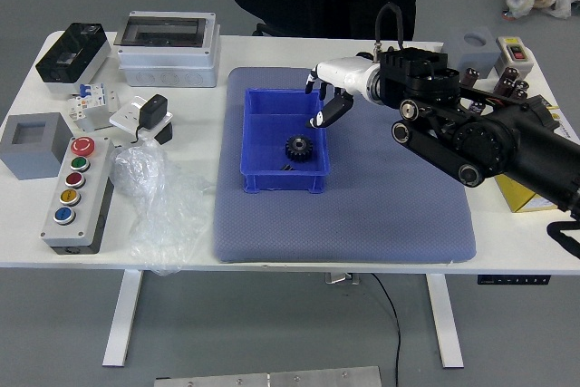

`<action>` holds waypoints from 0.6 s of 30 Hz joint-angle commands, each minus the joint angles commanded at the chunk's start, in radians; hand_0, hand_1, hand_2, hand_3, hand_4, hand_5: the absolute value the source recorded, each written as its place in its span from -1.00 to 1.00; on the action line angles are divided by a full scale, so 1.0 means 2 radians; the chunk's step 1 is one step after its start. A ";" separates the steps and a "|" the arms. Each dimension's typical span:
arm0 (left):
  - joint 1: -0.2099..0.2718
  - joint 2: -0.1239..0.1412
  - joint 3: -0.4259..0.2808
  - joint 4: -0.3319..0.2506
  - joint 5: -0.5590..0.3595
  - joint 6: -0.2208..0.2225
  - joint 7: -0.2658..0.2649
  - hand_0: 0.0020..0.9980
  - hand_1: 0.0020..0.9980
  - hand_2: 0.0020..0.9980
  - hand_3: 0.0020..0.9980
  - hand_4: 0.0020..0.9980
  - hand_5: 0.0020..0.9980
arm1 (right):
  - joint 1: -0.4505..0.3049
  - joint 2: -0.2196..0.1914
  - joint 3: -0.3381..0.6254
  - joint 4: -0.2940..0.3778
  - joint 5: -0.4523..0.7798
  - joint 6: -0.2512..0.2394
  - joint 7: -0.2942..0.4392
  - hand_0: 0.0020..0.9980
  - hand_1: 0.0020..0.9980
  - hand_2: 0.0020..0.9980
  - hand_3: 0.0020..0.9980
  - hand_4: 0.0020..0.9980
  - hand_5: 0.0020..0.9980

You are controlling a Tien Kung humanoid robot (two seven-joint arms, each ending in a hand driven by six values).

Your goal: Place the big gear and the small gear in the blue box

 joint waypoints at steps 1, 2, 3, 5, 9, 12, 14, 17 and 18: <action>0.001 0.000 -0.001 0.000 0.001 0.000 0.000 0.72 0.67 0.66 0.56 0.19 -0.26 | -0.001 -0.005 0.000 0.002 -0.001 0.001 0.000 -0.04 0.03 0.32 0.52 0.76 -0.10; 0.001 0.000 -0.003 0.000 0.001 0.000 0.000 0.72 0.67 0.66 0.56 0.19 -0.26 | -0.001 -0.010 0.000 0.004 -0.002 0.002 -0.001 -0.04 0.03 0.32 0.52 0.76 -0.10; 0.002 0.001 -0.004 0.000 0.002 0.000 0.000 0.72 0.67 0.66 0.56 0.19 -0.25 | -0.002 -0.016 0.001 0.005 -0.003 0.004 -0.002 0.03 0.05 0.33 0.51 0.73 -0.09; 0.004 0.001 -0.007 0.000 0.003 0.000 0.000 0.72 0.67 0.66 0.56 0.19 -0.25 | -0.005 -0.030 0.005 0.010 -0.006 0.007 -0.004 0.03 0.05 0.33 0.51 0.73 -0.09; 0.009 0.003 -0.014 0.000 0.006 0.000 -0.001 0.72 0.67 0.66 0.56 0.19 -0.25 | -0.013 -0.061 0.015 0.019 -0.009 0.018 -0.013 0.22 0.17 0.41 0.49 0.64 -0.05; 0.011 0.004 -0.020 0.000 0.009 0.000 -0.001 0.72 0.67 0.66 0.56 0.19 -0.25 | -0.020 -0.084 0.020 0.022 -0.008 0.027 -0.019 0.22 0.17 0.41 0.49 0.64 -0.05; 0.012 0.005 -0.023 -0.001 0.011 0.000 -0.002 0.72 0.67 0.66 0.56 0.19 -0.25 | -0.024 -0.096 0.026 0.024 -0.009 0.030 -0.021 0.22 0.17 0.41 0.49 0.64 -0.05; 0.014 0.005 -0.027 -0.001 0.012 0.000 -0.002 0.72 0.67 0.66 0.56 0.19 -0.25 | -0.033 -0.113 0.037 0.030 -0.012 0.033 -0.024 0.32 0.30 0.51 0.51 0.53 -0.01; 0.015 0.005 -0.027 -0.001 0.012 0.000 -0.003 0.72 0.67 0.66 0.56 0.19 -0.25 | -0.036 -0.120 0.042 0.033 -0.014 0.033 -0.026 0.32 0.30 0.51 0.51 0.53 -0.01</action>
